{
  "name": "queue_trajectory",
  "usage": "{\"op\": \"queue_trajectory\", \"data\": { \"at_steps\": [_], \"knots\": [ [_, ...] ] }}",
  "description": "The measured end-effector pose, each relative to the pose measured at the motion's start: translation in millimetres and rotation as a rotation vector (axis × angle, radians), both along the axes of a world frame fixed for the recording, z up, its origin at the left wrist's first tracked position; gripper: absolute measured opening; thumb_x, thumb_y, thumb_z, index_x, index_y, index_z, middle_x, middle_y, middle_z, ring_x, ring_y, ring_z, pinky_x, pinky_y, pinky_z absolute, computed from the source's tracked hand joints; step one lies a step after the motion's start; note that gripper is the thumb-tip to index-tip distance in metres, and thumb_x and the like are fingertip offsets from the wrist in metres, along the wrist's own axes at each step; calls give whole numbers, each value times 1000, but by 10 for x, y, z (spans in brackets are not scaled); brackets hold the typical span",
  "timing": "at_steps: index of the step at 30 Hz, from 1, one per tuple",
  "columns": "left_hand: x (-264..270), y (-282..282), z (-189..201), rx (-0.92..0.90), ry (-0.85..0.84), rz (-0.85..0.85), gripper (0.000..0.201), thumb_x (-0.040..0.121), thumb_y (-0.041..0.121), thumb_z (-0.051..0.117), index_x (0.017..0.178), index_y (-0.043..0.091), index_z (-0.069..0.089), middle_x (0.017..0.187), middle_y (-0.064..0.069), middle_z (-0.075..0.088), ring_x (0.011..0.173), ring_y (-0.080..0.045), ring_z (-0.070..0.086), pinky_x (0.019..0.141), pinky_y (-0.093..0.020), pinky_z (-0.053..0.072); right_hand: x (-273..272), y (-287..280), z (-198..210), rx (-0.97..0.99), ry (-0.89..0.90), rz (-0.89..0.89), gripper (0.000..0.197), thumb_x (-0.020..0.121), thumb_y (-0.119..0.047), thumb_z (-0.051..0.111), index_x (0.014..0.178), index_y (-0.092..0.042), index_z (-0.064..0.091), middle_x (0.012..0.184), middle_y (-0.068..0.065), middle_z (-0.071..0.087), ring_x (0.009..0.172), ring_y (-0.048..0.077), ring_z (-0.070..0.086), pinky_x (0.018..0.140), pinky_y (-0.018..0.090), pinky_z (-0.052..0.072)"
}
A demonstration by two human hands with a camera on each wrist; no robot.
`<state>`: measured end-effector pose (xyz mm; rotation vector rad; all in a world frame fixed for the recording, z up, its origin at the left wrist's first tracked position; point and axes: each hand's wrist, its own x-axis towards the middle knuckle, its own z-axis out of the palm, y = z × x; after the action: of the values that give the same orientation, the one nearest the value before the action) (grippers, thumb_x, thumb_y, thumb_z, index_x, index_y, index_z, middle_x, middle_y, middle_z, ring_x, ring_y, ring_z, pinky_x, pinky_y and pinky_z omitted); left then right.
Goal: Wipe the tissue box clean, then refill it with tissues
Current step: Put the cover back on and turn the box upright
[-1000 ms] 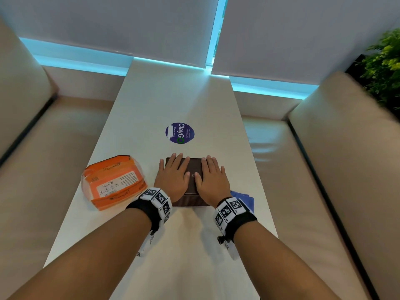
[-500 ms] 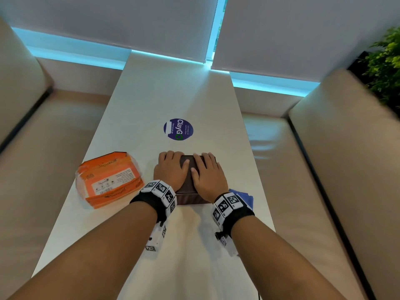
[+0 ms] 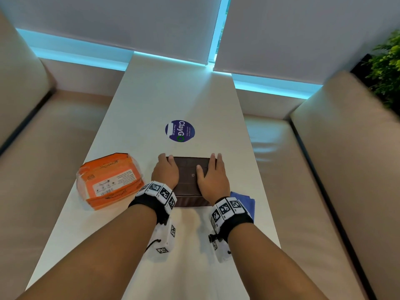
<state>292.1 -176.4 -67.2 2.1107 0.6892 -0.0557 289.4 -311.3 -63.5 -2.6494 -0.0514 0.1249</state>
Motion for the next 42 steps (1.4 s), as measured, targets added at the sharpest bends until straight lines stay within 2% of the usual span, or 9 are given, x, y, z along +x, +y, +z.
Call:
{"op": "queue_trajectory", "data": {
  "at_steps": [8,15,20,23,27,30,32,37,42],
  "knots": [
    [35,2,34,-138,150,110,68,104,39,13,117,-12,56,126,-29,57,116,-40,54,97,-40,39,30,64,130,22,103,-110,50,100,-32,29,146,-14,22,142,15,37,114,39,54,90,41,45],
    [89,154,54,-516,248,192,75,98,54,25,145,-5,26,152,-23,30,139,-34,31,116,-36,19,253,-102,258,331,477,-274,65,99,-50,18,149,-9,22,150,19,35,136,33,37,115,39,27],
    [204,350,-131,-547,283,170,88,75,65,53,140,7,42,142,-17,47,130,-34,45,113,-42,31,562,-344,-18,260,681,-344,125,30,-105,11,108,-18,57,92,15,53,82,19,54,90,32,38],
    [467,645,-959,-558,453,161,79,39,71,59,98,18,65,103,-6,70,97,-35,68,94,-50,49,352,-316,421,105,653,-261,75,90,-66,29,139,-10,45,140,17,48,127,30,47,112,36,32],
    [251,579,-592,-781,495,68,30,41,35,63,62,23,45,70,-9,51,61,-29,52,75,-42,52,257,-410,443,-67,573,-11,58,83,-40,60,136,-22,44,140,8,51,126,28,51,102,36,43],
    [-37,479,120,-889,447,40,22,56,24,51,64,25,31,64,-7,40,54,-27,42,58,-30,44,331,-463,372,-1,640,16,35,57,-33,67,90,-33,57,83,-1,66,77,27,62,76,33,51],
    [-108,503,335,-899,436,42,23,53,23,53,70,21,38,73,-11,45,61,-28,47,63,-34,48,330,-399,514,392,803,-187,24,58,-31,64,77,-19,57,71,8,60,66,29,57,73,41,56],
    [-281,351,460,-1004,226,43,21,76,13,45,91,10,59,81,-10,61,70,-26,59,62,-29,54,127,-324,828,665,808,-225,12,84,-14,44,92,-12,52,92,14,58,81,28,58,75,43,54],
    [-436,162,261,-963,66,118,32,89,22,59,114,8,44,96,-11,58,80,-22,60,65,-32,52,-65,-437,490,660,634,-96,60,75,5,60,127,-10,33,115,22,57,103,34,57,94,48,48]
  ]
}}
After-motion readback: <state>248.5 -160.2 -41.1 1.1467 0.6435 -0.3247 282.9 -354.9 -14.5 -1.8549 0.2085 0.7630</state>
